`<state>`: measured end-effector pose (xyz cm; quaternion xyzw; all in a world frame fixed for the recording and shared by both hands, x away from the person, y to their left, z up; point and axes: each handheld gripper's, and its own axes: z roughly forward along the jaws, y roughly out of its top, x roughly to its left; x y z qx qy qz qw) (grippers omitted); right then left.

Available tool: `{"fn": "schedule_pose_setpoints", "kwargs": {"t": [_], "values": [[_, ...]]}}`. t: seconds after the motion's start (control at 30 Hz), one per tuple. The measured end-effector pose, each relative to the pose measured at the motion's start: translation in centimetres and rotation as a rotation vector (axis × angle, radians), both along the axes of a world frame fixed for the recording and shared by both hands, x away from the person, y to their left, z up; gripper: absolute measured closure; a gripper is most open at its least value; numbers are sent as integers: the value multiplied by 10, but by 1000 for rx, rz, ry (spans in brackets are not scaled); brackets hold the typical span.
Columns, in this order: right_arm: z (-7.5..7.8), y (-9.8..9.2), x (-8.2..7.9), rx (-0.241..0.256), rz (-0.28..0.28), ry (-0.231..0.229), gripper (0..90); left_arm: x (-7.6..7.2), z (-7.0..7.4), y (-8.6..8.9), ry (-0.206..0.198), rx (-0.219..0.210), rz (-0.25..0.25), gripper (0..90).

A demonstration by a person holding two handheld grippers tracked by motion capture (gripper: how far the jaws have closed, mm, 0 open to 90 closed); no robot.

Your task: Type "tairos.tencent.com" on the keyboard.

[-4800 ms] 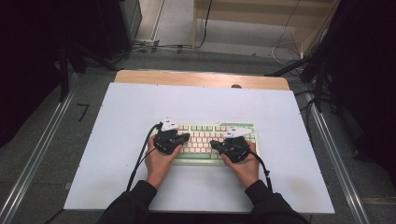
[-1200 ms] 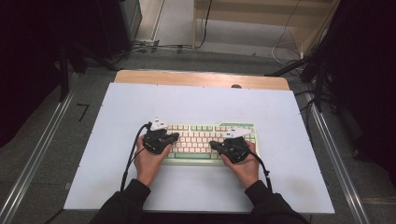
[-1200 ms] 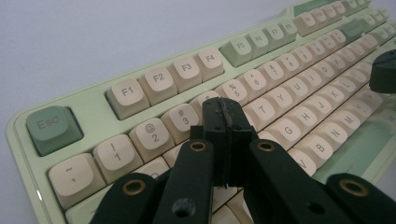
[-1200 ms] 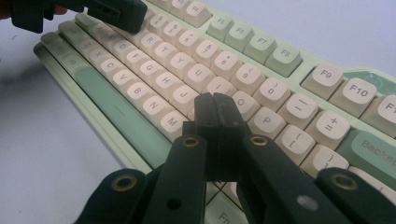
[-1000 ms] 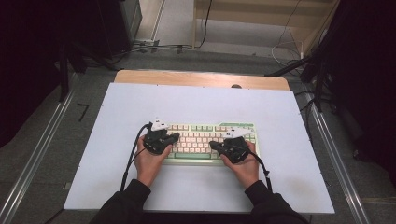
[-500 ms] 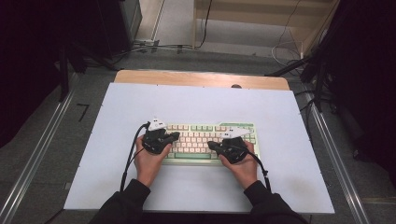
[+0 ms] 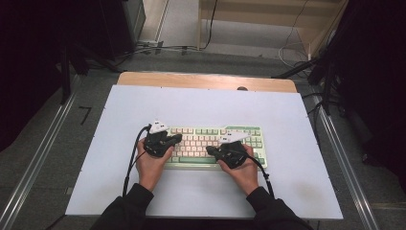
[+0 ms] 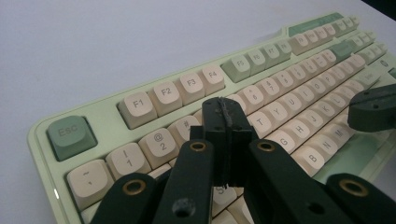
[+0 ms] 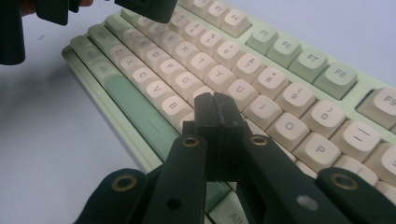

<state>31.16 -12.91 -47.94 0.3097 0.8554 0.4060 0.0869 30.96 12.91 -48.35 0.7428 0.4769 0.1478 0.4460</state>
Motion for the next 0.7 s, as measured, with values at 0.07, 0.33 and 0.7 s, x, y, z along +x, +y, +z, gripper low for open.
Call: {"fn": "schedule_pose_setpoints", "kwargs": {"t": [0.07, 0.33, 0.7], "values": [[-1, 4, 0, 1, 4, 2, 879, 0, 0, 0, -2, 0, 1, 900], [-5, 14, 1, -17, 22, 6, 879, 0, 1, 1, -7, -7, 2, 900], [-8, 17, 2, -28, 29, 8, 879, 0, 0, 1, -5, -3, 0, 900]]}}
